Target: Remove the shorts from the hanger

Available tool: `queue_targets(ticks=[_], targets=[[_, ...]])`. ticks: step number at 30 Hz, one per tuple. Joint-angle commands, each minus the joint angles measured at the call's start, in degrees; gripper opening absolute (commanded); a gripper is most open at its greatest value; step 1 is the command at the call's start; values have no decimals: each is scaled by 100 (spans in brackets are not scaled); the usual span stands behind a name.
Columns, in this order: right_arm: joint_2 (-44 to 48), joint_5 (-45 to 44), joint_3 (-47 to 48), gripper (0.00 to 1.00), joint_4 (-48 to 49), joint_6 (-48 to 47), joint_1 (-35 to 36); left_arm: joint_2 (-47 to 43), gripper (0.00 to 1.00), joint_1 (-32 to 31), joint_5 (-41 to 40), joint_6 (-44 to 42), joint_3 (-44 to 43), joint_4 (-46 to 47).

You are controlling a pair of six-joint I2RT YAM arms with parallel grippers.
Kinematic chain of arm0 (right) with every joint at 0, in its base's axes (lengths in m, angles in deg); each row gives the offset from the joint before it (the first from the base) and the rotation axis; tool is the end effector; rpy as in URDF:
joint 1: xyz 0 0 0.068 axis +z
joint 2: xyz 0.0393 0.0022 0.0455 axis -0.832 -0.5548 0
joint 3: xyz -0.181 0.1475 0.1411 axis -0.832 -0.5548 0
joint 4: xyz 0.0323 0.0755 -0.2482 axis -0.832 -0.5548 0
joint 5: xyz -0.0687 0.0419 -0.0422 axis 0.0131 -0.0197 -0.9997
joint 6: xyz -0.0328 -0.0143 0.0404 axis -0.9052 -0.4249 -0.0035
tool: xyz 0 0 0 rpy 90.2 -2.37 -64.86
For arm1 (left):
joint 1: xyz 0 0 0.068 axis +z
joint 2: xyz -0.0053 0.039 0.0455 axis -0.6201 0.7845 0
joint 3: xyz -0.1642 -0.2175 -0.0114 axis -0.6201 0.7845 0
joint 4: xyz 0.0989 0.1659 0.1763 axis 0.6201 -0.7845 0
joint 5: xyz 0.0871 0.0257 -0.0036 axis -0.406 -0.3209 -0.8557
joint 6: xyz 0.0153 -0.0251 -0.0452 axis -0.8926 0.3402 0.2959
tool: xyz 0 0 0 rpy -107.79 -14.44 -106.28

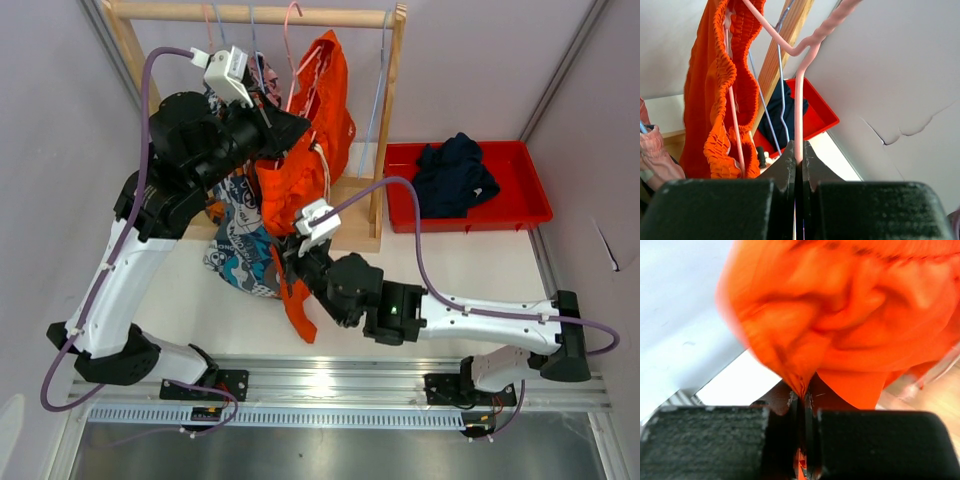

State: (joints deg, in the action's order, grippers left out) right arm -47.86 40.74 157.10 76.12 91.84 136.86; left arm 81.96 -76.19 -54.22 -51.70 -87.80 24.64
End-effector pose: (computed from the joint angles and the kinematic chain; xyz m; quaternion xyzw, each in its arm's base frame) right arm 0.0761 0.3161 0.4248 -0.1883 0.6483 0.2937 0.6768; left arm 0.1915 -0.1495 0.5655 0.0726 0.7075 -0.3820 0.5901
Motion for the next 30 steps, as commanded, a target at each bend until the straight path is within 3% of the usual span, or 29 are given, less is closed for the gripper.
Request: queue_targets(ticks=[1,8,14,17,23,30], targets=[[27,-656,195,0,424,-261,669,-196,0,-19,59,29,-21,651],[10,-1913,-217,0,539,-508,2321,32,0,16,-696,-454,-327,731],[-202,-2740,-490,0,83,484,3054,550,0,368,-715,-420,-961,379],[-211,-2750,-622,0,125,636,3002,428,0,368,-470,-280,-847,309],[105,-2391,-535,0,591,-408,2299,-256,0,237,357,-129,152,-402],[878,-1774,-192,0,522,-1263,1025,-1969,0,-107,743,11,1824,-1220]])
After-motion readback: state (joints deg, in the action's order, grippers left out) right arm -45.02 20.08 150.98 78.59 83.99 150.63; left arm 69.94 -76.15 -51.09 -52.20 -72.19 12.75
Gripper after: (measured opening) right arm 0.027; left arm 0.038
